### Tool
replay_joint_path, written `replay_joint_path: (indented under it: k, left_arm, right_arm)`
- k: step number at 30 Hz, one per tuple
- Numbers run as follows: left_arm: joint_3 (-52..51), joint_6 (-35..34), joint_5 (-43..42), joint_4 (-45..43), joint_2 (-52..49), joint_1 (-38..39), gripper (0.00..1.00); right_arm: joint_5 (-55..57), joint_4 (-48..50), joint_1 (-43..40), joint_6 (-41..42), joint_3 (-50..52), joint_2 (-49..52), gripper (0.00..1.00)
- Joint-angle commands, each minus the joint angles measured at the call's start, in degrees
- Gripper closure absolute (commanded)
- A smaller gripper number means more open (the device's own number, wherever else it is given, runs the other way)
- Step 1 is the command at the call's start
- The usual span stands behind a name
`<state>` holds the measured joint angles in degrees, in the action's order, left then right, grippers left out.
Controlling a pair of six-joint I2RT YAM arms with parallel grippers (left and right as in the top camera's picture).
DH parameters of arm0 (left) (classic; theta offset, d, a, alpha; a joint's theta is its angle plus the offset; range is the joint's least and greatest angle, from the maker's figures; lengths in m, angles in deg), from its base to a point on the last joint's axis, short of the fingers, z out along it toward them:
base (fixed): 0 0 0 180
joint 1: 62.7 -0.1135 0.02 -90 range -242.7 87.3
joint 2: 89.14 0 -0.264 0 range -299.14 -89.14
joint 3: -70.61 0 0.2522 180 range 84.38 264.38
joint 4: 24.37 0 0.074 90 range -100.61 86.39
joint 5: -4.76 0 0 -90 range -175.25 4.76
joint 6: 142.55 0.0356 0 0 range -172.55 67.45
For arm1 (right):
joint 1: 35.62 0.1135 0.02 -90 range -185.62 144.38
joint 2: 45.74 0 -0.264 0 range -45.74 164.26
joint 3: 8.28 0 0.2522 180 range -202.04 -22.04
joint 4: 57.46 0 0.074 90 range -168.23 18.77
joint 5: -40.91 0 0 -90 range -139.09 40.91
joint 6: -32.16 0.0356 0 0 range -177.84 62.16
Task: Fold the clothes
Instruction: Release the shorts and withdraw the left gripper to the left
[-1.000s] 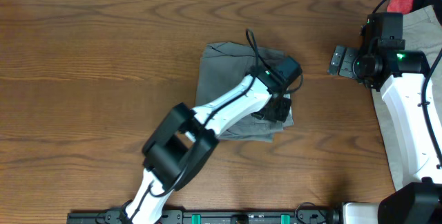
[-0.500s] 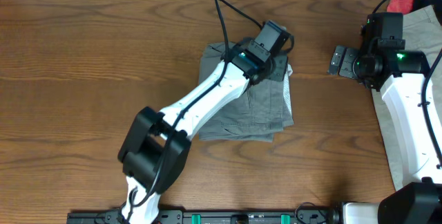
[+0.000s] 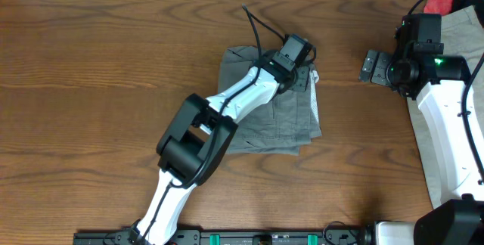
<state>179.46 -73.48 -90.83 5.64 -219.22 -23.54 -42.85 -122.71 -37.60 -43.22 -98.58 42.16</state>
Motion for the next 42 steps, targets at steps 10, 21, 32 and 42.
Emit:
replay_joint_path:
  k: [10,21,32,42]
  left_arm:
    - [0.4,0.3,0.8,-1.5,5.3,-1.1,0.21]
    - [0.4,2.3,0.8,13.7,26.0,-6.8,0.02]
    - [-3.4,5.7,0.1,38.8,27.5,-25.7,0.02]
    - [-18.8,13.1,-18.9,29.6,26.6,-35.4,0.02]
  right_arm:
    - [0.6,0.0,0.1,0.1,-0.5,0.1,0.01]
    - [0.6,0.0,0.1,0.1,-0.5,0.1,0.01]
    - [0.6,0.0,0.1,0.1,-0.5,0.1,0.01]
    - [0.6,0.0,0.1,0.1,-0.5,0.1,0.01]
